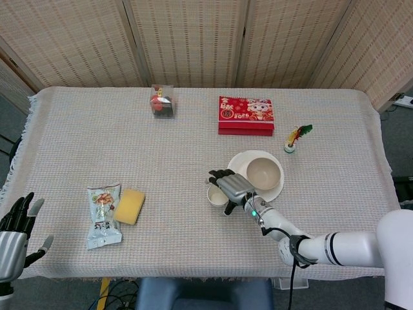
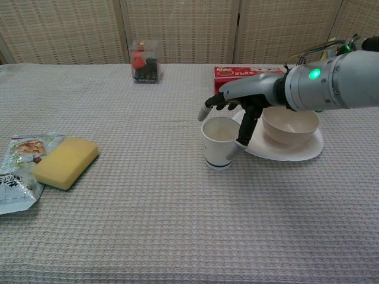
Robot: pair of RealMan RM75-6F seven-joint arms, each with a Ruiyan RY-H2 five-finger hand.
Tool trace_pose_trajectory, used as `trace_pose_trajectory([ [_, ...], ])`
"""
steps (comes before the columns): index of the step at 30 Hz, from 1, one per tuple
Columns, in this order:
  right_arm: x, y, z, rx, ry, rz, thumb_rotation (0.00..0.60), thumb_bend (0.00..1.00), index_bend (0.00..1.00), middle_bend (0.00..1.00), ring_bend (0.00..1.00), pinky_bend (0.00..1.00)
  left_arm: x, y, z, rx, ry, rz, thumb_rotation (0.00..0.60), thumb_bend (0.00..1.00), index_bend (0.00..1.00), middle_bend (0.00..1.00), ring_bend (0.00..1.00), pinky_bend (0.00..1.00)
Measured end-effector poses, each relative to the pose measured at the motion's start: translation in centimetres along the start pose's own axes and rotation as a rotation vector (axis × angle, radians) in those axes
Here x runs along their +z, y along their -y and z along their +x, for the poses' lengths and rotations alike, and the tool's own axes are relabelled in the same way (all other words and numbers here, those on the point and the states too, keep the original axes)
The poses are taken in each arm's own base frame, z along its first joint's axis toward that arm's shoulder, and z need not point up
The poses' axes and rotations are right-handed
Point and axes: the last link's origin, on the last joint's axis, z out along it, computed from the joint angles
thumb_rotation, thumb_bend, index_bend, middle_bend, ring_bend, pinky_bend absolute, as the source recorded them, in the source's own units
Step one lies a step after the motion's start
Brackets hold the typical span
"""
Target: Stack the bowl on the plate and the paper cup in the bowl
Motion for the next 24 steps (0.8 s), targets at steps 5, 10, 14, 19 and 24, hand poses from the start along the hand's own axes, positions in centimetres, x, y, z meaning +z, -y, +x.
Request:
trace_pose_trajectory([
  [5,0.3,-0.2,-0.2,-0.024,-0.016,-0.019,0.6,0.15,0.2,0.0,0.0,0.0,-0.1,0.0,0.1,-0.002,-0.004,0.001,0.6,0.31,0.0,0.0,0.0,0.26],
  [10,0.7,-0.3,-0.3,-0.042,-0.032,-0.033,0.6,0.18,0.22,0.0,0.0,0.0,-0.2,0.1,0.2,-0.003,-0.007,0.003,0.6,0.31,0.0,0.0,0.0,0.26],
  [14,1.0,-0.2,-0.6,-0.052,-0.046,-0.04,0.6,0.22,0.27,0.0,0.0,0.0,-0.3,0.1,0.3,-0.004,-0.011,0.003,0.6,0.31,0.0,0.0,0.0,0.26],
  [19,1.4,0.0,-0.7,-0.055,-0.068,-0.044,0.6,0.26,0.33,0.0,0.0,0.0,-0.4,0.2,0.4,-0.007,-0.012,0.004,0.6,0.31,0.0,0.0,0.0,0.26],
  [24,1.3,0.0,-0.5,-0.053,-0.089,-0.047,0.6,0.27,0.38,0.02,0.0,0.0,-0.4,0.2,0.4,-0.004,-0.011,0.004,0.6,0.31,0.0,0.0,0.0,0.26],
])
